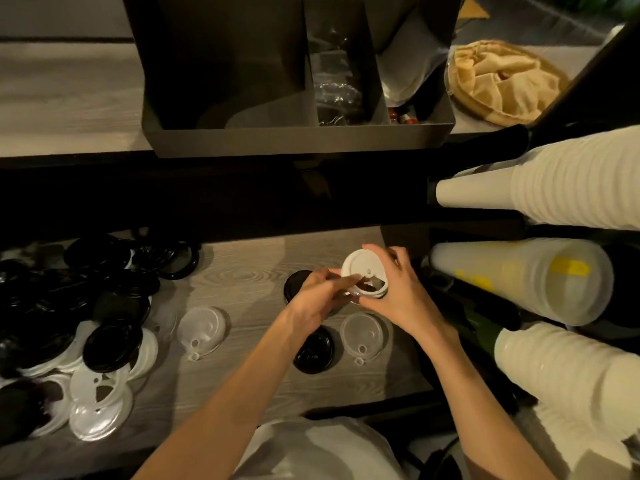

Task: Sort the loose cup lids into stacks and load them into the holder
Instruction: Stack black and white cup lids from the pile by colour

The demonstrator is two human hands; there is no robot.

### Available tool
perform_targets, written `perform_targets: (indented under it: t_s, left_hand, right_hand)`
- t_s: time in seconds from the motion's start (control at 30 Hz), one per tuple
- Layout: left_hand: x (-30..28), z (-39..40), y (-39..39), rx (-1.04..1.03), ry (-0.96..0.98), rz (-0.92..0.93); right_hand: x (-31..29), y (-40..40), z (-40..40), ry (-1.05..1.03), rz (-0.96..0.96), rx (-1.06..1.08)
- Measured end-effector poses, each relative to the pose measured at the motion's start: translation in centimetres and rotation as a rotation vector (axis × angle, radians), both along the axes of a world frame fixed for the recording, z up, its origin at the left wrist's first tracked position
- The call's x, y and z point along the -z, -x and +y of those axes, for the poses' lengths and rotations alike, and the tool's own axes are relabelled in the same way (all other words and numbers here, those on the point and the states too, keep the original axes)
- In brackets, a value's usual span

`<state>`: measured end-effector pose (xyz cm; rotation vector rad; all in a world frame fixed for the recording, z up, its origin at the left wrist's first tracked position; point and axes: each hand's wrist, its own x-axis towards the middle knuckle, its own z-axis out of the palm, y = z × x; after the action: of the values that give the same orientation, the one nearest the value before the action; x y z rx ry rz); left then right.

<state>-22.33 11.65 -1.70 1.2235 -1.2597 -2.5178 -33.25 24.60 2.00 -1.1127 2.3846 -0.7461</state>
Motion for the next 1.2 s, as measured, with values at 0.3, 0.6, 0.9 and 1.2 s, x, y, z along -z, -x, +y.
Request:
perform_targets:
  t_s: [0.3,0.6,0.9,1.2]
  left_hand:
    - [2.5,-0.1,2.1,0.130,0.648,-0.248]
    - [4.5,0.8,3.3,0.226,0.844,-0.312]
    - [6.0,1.4,3.9,0.197,0.889,-0.355]
    - [5.4,1.4,4.7,0.246,0.869,-0.431]
  right_hand:
    - [5.4,2.2,-1.6,-0.170,-0.050,0.063]
    - [7.3,2.5,-1.5,-0.253,-0.053,0.070]
    - [7.6,2.3,-1.9,-0.275,-0.122,0.099]
    - [7.5,2.1,-2.3,-0.369,-0.125,0.046]
